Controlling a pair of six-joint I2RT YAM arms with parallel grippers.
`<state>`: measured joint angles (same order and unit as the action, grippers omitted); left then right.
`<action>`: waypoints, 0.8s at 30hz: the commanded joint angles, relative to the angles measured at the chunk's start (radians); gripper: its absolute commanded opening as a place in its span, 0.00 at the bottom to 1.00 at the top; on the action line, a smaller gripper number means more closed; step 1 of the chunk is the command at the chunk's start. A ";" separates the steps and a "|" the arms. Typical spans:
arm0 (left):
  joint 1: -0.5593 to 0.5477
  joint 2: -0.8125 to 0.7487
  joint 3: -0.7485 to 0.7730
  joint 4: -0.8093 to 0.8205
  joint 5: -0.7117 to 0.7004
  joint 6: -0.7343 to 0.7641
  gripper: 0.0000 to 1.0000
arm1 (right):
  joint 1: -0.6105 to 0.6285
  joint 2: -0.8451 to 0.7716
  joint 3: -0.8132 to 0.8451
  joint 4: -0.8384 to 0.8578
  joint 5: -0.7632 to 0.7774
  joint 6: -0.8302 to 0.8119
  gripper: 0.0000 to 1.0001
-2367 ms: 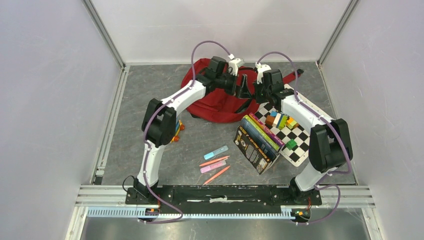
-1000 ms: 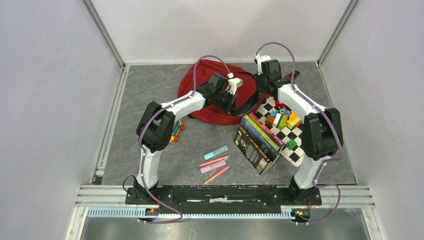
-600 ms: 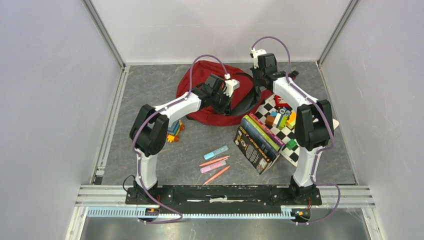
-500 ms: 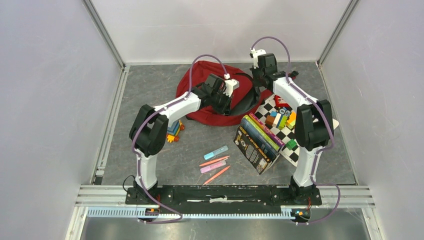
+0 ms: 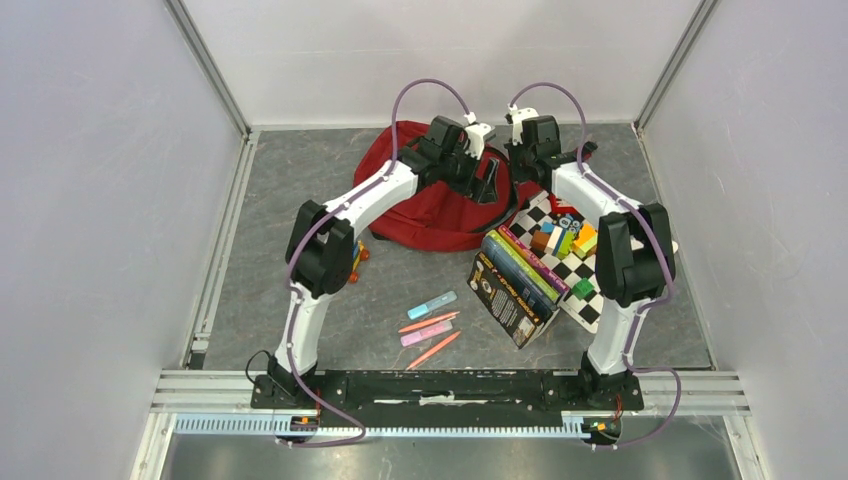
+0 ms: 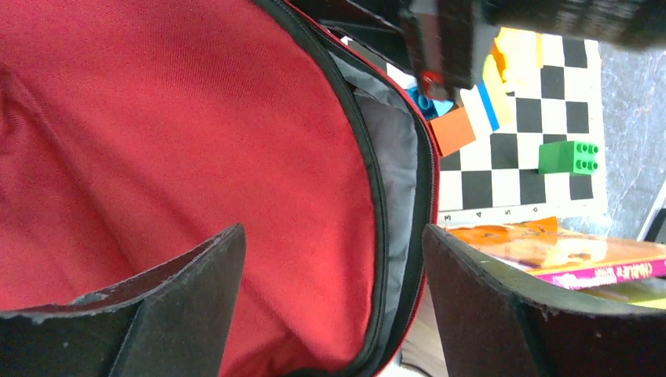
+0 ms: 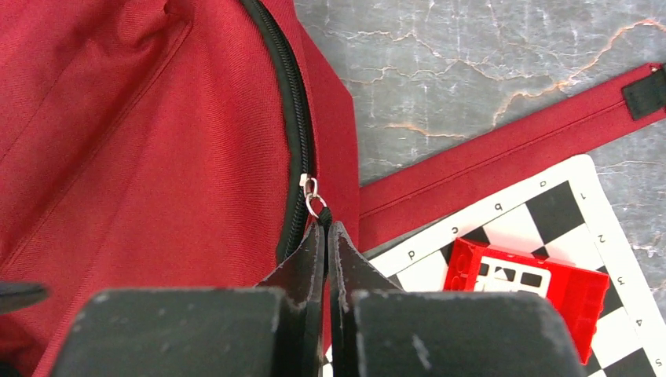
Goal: Pack the student bag
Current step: Unzip the student bag at the center of the board.
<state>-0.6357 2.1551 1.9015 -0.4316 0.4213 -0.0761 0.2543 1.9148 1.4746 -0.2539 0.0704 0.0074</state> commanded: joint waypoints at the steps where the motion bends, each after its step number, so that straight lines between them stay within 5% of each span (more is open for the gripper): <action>1: -0.002 0.088 0.075 0.043 0.048 -0.090 0.90 | 0.000 -0.073 -0.011 0.029 -0.028 0.045 0.00; 19: -0.004 0.148 -0.002 0.366 0.116 -0.426 0.94 | 0.002 -0.161 -0.039 0.024 -0.129 0.178 0.00; 24: -0.004 0.155 0.006 0.305 -0.003 -0.406 0.90 | 0.004 -0.173 -0.039 0.024 -0.130 0.188 0.00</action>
<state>-0.6369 2.2990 1.9007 -0.1394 0.4950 -0.4480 0.2546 1.8126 1.4380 -0.2558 -0.0334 0.1650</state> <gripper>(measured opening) 0.924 0.009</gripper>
